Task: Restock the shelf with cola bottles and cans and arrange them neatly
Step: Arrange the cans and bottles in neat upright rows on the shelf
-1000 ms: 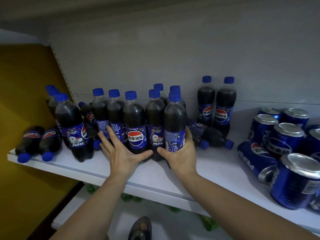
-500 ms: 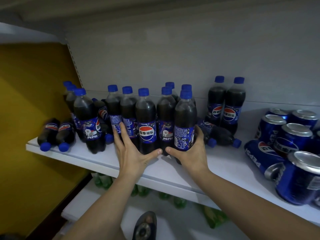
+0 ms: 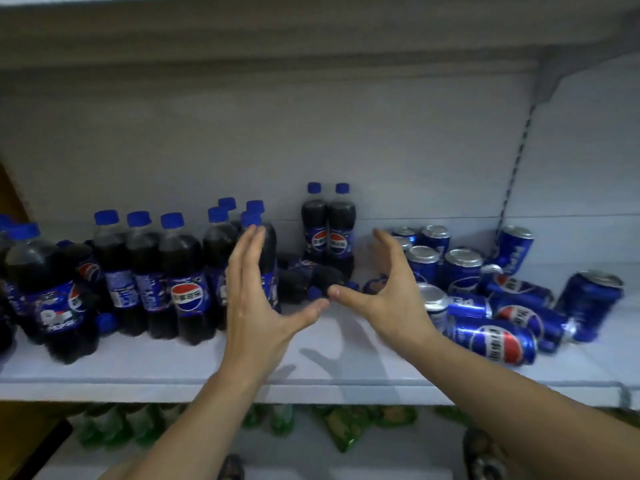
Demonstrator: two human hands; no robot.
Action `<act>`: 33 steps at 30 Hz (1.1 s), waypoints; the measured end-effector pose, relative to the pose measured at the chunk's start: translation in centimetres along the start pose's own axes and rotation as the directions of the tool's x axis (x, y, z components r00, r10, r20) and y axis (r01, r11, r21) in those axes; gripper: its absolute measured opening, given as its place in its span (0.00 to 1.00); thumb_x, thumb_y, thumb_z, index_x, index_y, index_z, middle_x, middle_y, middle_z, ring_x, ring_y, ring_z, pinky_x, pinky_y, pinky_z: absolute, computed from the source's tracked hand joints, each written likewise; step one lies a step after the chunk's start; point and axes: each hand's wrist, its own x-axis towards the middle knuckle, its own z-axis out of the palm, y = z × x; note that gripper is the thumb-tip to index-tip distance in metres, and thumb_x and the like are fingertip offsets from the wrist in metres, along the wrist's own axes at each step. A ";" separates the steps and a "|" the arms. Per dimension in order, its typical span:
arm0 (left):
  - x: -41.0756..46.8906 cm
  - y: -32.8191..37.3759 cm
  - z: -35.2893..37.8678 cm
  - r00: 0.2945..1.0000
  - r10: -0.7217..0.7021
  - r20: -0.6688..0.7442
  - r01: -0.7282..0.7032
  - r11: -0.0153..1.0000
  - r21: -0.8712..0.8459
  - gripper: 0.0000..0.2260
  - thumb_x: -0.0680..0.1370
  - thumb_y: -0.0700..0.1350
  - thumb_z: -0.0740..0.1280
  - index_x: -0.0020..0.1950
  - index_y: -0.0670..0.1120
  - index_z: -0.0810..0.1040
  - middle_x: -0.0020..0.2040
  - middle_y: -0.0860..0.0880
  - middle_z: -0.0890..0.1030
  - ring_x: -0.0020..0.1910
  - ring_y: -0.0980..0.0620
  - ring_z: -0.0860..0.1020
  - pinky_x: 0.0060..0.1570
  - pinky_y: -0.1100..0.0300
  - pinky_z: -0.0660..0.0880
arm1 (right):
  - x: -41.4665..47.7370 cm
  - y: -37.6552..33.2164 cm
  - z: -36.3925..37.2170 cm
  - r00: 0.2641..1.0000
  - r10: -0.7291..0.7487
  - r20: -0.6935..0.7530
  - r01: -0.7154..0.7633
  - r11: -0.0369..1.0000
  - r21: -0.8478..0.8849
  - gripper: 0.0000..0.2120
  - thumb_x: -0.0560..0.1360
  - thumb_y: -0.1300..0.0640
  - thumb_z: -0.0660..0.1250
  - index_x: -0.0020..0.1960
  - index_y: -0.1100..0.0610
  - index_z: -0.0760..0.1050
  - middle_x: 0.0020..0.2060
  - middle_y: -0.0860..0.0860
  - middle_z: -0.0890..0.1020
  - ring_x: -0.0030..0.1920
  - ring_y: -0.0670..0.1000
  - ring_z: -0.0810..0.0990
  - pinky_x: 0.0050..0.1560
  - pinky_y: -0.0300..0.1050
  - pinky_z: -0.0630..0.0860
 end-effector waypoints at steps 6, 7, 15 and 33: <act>2.5 3.0 5.4 0.992 0.046 0.114 -0.025 0.984 -0.177 0.45 0.69 0.62 0.76 0.80 0.59 0.55 0.78 0.57 0.59 0.78 0.57 0.59 0.73 0.43 0.66 | 1.1 0.2 -8.1 0.992 -0.012 -0.125 0.005 0.999 -0.053 0.44 0.65 0.47 0.82 0.75 0.38 0.64 0.69 0.40 0.74 0.69 0.40 0.72 0.67 0.55 0.75; 3.0 3.2 6.5 0.990 0.046 0.132 -0.018 0.979 -0.204 0.45 0.69 0.61 0.76 0.80 0.59 0.56 0.78 0.57 0.60 0.77 0.58 0.60 0.73 0.43 0.67 | 1.3 0.6 -9.1 0.988 0.000 -0.154 -0.006 0.999 -0.043 0.43 0.65 0.48 0.82 0.74 0.38 0.65 0.68 0.40 0.75 0.69 0.40 0.73 0.67 0.55 0.76; 7.3 2.6 16.0 0.953 0.007 0.304 0.100 0.937 -0.334 0.46 0.67 0.69 0.73 0.79 0.64 0.54 0.78 0.60 0.60 0.76 0.63 0.61 0.74 0.50 0.64 | 5.0 5.6 -14.9 0.966 0.088 -0.241 -0.115 0.988 -0.098 0.40 0.65 0.47 0.82 0.72 0.39 0.68 0.66 0.38 0.76 0.67 0.42 0.75 0.65 0.50 0.77; 11.0 -1.9 24.7 0.764 -0.040 0.644 0.200 0.964 -0.177 0.27 0.81 0.57 0.63 0.78 0.65 0.57 0.67 0.77 0.60 0.63 0.83 0.58 0.61 0.76 0.61 | 22.0 19.0 -20.6 0.740 0.672 0.002 -0.249 0.276 -0.928 0.18 0.77 0.51 0.69 0.62 0.60 0.76 0.49 0.54 0.82 0.48 0.52 0.81 0.46 0.43 0.77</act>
